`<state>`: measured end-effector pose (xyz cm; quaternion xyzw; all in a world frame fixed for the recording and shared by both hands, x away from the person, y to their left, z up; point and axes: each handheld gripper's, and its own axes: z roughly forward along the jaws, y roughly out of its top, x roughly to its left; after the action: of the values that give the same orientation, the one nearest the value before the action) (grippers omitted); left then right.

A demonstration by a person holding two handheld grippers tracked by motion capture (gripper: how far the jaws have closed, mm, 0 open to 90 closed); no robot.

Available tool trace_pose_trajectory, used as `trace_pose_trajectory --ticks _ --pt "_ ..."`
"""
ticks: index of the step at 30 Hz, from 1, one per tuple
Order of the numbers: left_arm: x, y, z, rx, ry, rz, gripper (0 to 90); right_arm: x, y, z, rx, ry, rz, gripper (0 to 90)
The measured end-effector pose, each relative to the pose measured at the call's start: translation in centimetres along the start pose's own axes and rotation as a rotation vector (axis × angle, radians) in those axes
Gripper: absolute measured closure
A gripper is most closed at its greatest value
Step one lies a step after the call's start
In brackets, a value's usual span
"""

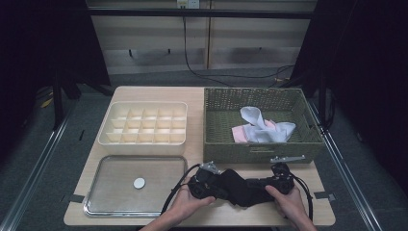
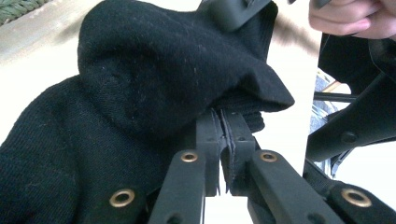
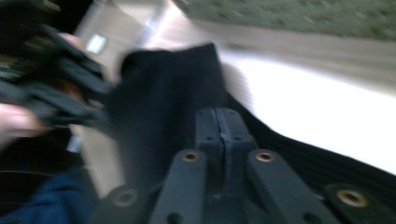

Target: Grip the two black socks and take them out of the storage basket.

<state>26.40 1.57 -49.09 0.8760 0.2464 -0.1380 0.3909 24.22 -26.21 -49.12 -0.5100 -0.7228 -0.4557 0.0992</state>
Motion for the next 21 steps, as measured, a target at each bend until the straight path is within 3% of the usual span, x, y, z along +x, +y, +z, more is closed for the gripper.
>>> trace_pose_trajectory --ticks 3,5,6,8,15,21 --pt "-0.1 0.0 0.0 -0.009 -0.011 -0.003 86.7 0.4 0.2 -0.7 -0.034 0.026 -0.002 89.0" --pt "-0.3 0.1 -0.2 -0.009 0.01 -0.003 85.6 0.7 0.4 -1.4 -0.062 0.036 -0.006 89.0" --pt "-0.3 0.2 -0.3 -0.021 -0.013 -0.007 84.0 0.8 0.5 -1.8 -0.07 0.039 -0.005 89.1" --pt "-0.4 0.3 -0.5 -0.028 -0.009 -0.008 79.6 1.1 0.8 -2.7 -0.108 0.054 -0.003 89.1" --pt "0.3 0.3 -2.0 -0.053 0.018 -0.025 64.3 2.0 1.9 -6.0 -0.198 0.023 -0.03 89.2" --pt "1.7 -0.5 -2.8 -0.044 0.073 -0.06 59.1 2.6 2.8 -8.7 -0.288 -0.011 -0.044 89.2"
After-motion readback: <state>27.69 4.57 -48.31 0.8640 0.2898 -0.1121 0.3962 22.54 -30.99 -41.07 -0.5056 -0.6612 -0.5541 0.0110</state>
